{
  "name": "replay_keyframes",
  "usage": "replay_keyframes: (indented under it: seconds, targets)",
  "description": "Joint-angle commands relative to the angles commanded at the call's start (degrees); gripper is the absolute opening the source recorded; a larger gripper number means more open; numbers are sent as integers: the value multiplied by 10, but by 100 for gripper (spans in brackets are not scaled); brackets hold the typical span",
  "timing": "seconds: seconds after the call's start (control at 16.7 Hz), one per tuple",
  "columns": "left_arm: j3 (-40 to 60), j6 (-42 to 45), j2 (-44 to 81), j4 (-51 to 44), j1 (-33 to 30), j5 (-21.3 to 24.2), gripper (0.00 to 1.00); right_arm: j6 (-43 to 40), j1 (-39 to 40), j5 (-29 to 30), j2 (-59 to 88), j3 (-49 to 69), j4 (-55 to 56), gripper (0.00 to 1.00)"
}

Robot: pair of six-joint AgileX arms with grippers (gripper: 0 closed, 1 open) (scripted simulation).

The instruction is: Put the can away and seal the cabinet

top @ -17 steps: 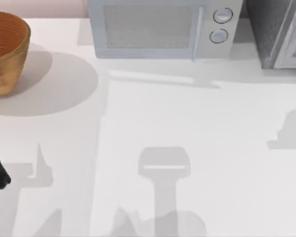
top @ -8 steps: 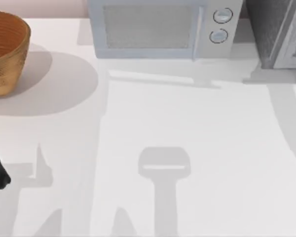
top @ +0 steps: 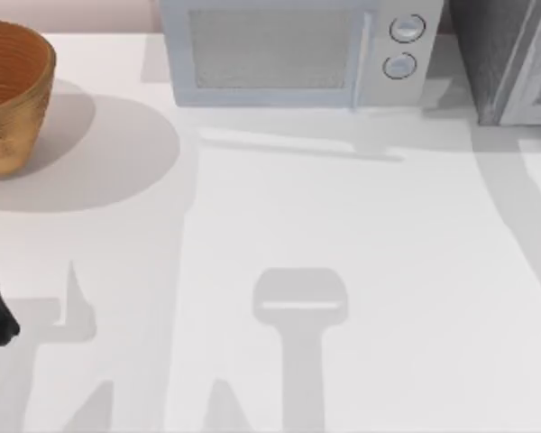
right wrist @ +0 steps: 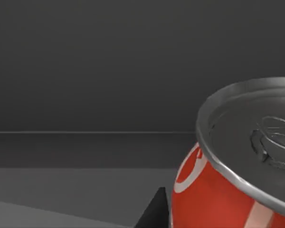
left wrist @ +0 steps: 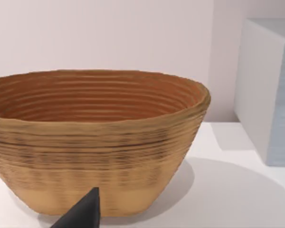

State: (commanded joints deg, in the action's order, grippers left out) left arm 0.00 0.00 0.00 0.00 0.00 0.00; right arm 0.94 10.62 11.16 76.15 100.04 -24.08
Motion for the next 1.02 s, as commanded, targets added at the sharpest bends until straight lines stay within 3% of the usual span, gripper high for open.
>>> replay_keyframes:
  seconds: [0.48, 1.02]
  targets:
    - [0, 0, 0, 0, 0, 0, 100, 2, -6, -3, 34, 37, -11, 0]
    - [0, 0, 0, 0, 0, 0, 100, -1, -35, -24, 291, 394, -98, 0]
